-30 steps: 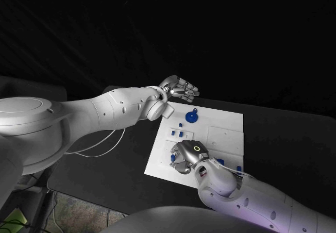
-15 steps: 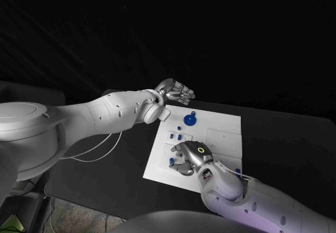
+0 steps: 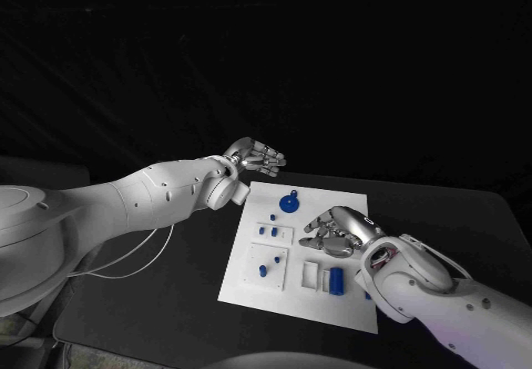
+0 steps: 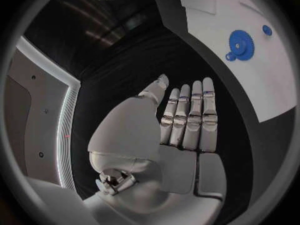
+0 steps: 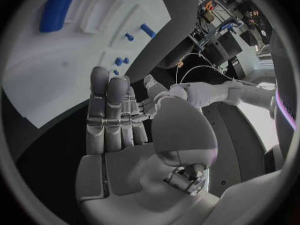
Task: Assemble the parts on the task board
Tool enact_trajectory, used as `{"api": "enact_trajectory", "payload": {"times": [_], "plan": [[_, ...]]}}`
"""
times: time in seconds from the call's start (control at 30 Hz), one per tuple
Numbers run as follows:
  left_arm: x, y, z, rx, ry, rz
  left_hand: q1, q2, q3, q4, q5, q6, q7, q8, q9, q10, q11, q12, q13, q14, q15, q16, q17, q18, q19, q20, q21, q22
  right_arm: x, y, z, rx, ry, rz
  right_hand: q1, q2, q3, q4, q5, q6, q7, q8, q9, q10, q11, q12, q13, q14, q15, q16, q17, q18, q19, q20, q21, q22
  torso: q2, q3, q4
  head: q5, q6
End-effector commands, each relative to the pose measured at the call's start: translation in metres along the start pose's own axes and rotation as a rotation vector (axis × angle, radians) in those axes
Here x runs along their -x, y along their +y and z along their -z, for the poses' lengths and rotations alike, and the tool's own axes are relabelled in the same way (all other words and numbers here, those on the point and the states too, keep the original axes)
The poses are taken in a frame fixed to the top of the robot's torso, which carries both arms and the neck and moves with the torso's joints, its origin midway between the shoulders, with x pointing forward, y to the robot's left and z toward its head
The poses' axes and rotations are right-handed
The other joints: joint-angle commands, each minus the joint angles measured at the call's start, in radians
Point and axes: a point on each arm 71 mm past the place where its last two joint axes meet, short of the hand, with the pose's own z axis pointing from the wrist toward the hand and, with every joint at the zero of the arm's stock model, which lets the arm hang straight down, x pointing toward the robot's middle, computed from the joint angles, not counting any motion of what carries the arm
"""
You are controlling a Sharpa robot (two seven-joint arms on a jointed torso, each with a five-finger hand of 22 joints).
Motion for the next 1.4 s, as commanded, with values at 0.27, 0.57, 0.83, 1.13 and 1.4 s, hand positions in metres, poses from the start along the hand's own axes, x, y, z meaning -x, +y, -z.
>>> {"api": "enact_trajectory", "payload": {"times": [0.27,0.57,0.83,1.13,1.4], "plan": [[0.009,0.004,0.012,-0.054,-0.045,0.089,0.007,-0.007,0.020,0.002,0.006,0.001,-0.007,-0.002,0.000,0.053,-0.018,-0.006,-0.001,0.057,-0.019,0.005,0.006,-0.001,0.030,-0.019,0.022,0.011,0.017,-0.060,0.019,-0.239,0.261,-0.132,-0.104,0.001,0.126,0.032,-0.007,0.012,-0.022,0.006,0.075,-0.057,-0.028,0.656,0.720,0.010,-0.021,0.214,0.232,-0.037,0.043,-0.030,0.172,0.091,-0.016,0.0092,-0.0117,-0.051,0.025],[0.002,0.004,0.022,-0.077,0.001,0.118,-0.006,-0.010,-0.007,0.012,0.033,-0.005,-0.007,-0.002,0.000,0.044,-0.016,-0.005,-0.001,0.066,-0.021,0.001,0.007,-0.013,0.028,-0.026,0.028,0.017,0.011,-0.092,0.031,-0.498,0.422,-0.155,-0.139,-0.019,0.095,0.084,-0.007,0.005,-0.027,0.005,0.233,-0.036,-0.029,0.696,0.850,0.002,-0.017,0.276,0.343,-0.042,0.042,-0.027,0.203,0.114,-0.019,0.0038,-0.0178,-0.103,0.017],[-0.003,0.003,0.027,-0.089,0.041,0.138,-0.006,0.001,-0.025,0.013,0.019,-0.005,-0.006,-0.003,0.000,0.051,-0.017,-0.005,-0.001,0.076,-0.024,0.001,0.007,-0.013,0.034,-0.029,0.032,0.021,0.001,-0.100,0.033,-0.581,0.437,-0.134,-0.172,-0.063,0.143,0.135,-0.006,-0.022,-0.020,0.001,0.298,-0.023,-0.024,0.685,0.896,0.008,-0.013,0.287,0.382,-0.038,0.043,-0.023,0.228,0.133,-0.021,-0.0027,-0.0180,-0.111,-0.005],[-0.006,0.002,0.029,-0.090,0.053,0.157,-0.008,0.010,-0.046,0.015,0.015,-0.007,-0.006,-0.003,0.000,0.046,-0.016,-0.005,-0.001,0.071,-0.022,0.001,0.007,-0.013,0.031,-0.026,0.031,0.020,-0.013,-0.095,0.026,-0.597,0.397,-0.130,-0.204,-0.102,0.160,0.175,-0.007,-0.056,-0.012,-0.002,0.318,-0.017,-0.020,0.675,0.928,0.012,-0.013,0.284,0.402,-0.033,0.045,-0.023,0.254,0.149,-0.017,-0.0012,-0.0130,-0.115,-0.019],[-0.008,0.002,0.029,-0.086,0.059,0.163,-0.006,0.013,-0.056,0.017,0.013,-0.008,-0.006,-0.002,0.000,0.046,-0.015,-0.005,-0.001,0.070,-0.021,0.001,0.008,-0.013,0.031,-0.026,0.029,0.018,-0.028,-0.088,0.019,-0.588,0.409,-0.126,-0.205,-0.116,0.160,0.195,-0.007,-0.070,-0.010,-0.001,0.336,-0.008,-0.019,0.656,0.972,0.018,-0.013,0.279,0.432,-0.029,0.045,-0.022,0.263,0.163,-0.016,-0.0016,-0.0150,-0.104,-0.031]]}}
